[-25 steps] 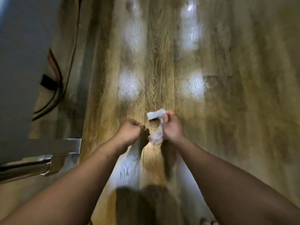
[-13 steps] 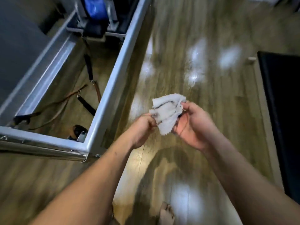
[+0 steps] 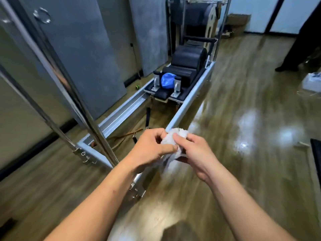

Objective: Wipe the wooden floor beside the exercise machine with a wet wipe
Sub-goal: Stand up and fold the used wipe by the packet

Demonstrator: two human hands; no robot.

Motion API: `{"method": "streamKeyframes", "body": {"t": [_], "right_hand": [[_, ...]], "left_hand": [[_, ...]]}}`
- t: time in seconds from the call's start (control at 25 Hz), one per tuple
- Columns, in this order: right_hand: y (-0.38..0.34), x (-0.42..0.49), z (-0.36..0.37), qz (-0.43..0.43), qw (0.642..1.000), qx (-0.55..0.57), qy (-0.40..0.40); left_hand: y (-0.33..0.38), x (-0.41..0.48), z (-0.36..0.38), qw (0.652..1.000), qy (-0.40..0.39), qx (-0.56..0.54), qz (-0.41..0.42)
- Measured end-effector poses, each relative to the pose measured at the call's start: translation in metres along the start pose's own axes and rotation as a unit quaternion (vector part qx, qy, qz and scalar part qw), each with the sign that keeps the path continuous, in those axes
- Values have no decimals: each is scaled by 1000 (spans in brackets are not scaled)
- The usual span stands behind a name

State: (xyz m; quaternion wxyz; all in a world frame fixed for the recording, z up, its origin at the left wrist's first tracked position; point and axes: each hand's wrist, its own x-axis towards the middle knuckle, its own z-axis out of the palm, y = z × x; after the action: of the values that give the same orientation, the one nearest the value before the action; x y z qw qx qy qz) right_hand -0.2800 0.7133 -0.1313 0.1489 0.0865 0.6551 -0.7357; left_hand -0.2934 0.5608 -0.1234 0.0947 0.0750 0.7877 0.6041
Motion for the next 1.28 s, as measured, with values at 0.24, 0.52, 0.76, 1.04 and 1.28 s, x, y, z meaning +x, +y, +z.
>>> {"method": "streamKeyframes", "body": {"t": [0.24, 0.52, 0.76, 1.04, 1.28], "right_hand": [[-45, 13, 113, -133, 966, -158, -156], [-43, 17, 304, -131, 937, -133, -297], [-34, 38, 460, -160, 912, -189, -328], [-34, 60, 589, -146, 895, -164, -388], [-19, 81, 694, -387, 730, -374, -421]], "left_hand": [[-24, -54, -106, 971, 206, -117, -40], [-47, -124, -245, 897, 403, -178, -19], [-84, -198, -388, 764, 633, -85, -89], [-80, -267, -485, 810, 574, -87, -84], [-95, -311, -555, 696, 657, 230, -175]]}}
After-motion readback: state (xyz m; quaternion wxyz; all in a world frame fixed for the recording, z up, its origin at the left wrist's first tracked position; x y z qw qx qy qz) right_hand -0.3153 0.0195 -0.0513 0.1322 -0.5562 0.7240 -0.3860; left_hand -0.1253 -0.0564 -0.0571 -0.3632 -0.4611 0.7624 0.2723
